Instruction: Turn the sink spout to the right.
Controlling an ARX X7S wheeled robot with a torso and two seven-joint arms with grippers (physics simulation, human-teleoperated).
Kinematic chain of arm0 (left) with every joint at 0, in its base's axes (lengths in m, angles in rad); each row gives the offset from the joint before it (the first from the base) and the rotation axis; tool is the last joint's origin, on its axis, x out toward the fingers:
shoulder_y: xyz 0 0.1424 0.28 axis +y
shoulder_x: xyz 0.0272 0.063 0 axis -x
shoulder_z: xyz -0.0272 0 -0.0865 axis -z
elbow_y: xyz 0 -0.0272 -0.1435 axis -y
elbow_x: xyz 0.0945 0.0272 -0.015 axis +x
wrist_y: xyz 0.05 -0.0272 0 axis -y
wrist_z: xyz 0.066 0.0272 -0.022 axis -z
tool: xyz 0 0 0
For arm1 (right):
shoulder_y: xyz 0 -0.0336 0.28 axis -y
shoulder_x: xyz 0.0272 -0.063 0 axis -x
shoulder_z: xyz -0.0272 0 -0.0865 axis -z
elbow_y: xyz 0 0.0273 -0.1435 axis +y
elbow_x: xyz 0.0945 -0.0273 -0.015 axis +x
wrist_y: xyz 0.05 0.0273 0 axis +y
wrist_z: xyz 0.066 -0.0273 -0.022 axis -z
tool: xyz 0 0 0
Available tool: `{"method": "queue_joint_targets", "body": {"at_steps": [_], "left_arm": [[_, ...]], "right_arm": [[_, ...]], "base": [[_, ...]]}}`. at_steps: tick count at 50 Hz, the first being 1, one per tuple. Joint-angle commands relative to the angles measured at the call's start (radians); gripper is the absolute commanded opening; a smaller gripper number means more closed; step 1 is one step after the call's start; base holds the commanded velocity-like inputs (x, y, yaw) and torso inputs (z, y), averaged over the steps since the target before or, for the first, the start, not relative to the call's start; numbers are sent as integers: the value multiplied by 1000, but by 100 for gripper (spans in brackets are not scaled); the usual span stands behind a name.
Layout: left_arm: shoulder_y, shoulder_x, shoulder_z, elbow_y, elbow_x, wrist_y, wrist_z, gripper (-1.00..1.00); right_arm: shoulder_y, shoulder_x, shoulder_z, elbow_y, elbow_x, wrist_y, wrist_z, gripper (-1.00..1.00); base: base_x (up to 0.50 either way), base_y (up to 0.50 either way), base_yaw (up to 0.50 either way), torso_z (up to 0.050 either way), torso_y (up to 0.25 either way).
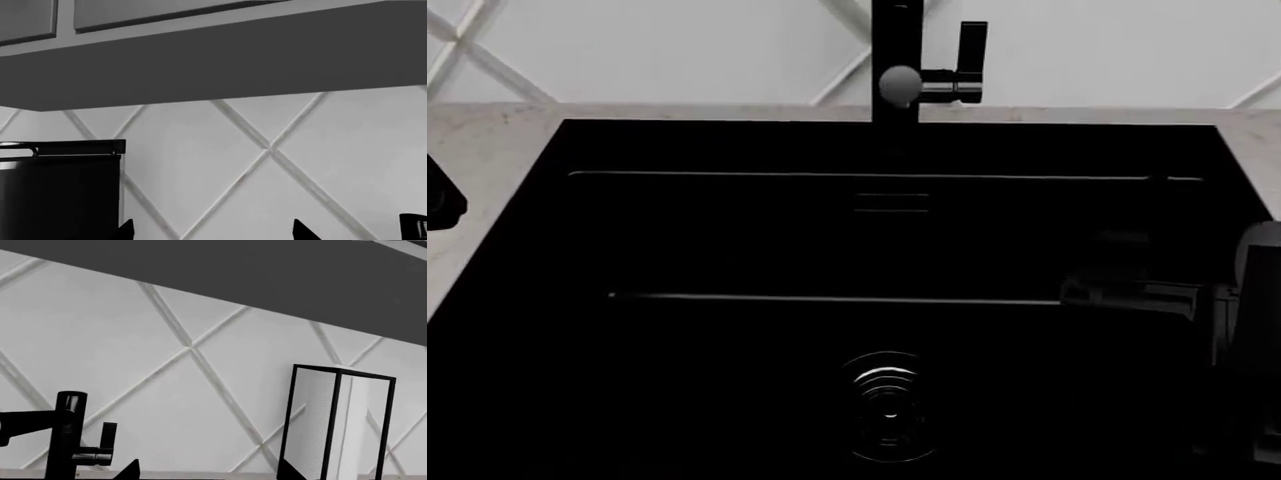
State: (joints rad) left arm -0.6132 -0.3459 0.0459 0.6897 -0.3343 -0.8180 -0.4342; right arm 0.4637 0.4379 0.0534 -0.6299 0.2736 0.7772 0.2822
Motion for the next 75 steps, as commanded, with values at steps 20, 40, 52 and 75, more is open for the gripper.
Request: {"method": "queue_joint_targets", "body": {"at_steps": [20, 40, 52, 75], "left_arm": [[-5, 0, 12, -15, -6, 12, -6, 100], [-2, -1, 20, -22, -7, 20, -12, 100], [-3, -5, 21, -16, -12, 11, -17, 100], [1, -12, 28, -15, -5, 11, -33, 100]], "right_arm": [[-3, 4, 10, -8, 11, 24, 15, 100], [13, -22, -34, -96, 50, 91, 24, 100], [46, -70, -72, -126, 94, 115, 21, 100], [129, -141, -166, -87, 114, 126, 31, 100]], "base": [[167, 0, 0, 0, 1], [0, 0, 0, 0, 0], [0, 0, 0, 0, 0], [0, 0, 0, 0, 0]]}}
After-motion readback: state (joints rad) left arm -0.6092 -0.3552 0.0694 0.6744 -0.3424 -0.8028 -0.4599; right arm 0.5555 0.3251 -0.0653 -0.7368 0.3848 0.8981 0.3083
